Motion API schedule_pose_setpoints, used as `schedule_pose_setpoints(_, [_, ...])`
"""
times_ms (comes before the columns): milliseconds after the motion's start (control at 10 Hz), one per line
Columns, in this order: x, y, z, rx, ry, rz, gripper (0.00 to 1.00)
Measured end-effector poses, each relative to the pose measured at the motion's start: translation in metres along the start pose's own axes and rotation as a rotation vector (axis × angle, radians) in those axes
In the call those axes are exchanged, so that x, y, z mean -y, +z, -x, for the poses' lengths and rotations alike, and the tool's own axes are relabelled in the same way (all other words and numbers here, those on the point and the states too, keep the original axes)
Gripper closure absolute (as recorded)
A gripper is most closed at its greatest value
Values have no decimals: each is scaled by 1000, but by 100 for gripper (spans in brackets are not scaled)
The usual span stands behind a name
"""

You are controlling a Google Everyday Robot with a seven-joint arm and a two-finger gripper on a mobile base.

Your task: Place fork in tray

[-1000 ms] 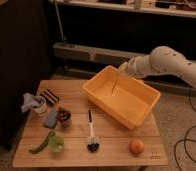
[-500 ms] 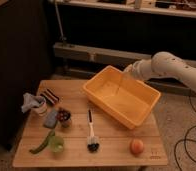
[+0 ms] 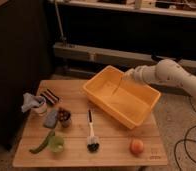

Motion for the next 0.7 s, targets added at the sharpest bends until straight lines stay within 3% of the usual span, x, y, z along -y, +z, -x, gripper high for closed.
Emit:
schedule_pose_setpoints(300, [10, 1, -7, 19, -14, 57, 26])
schedule_pose_setpoints(400, [14, -1, -9, 27, -17, 82, 21])
schedule_pose_setpoints(700, [24, -3, -20, 31, -27, 136, 20])
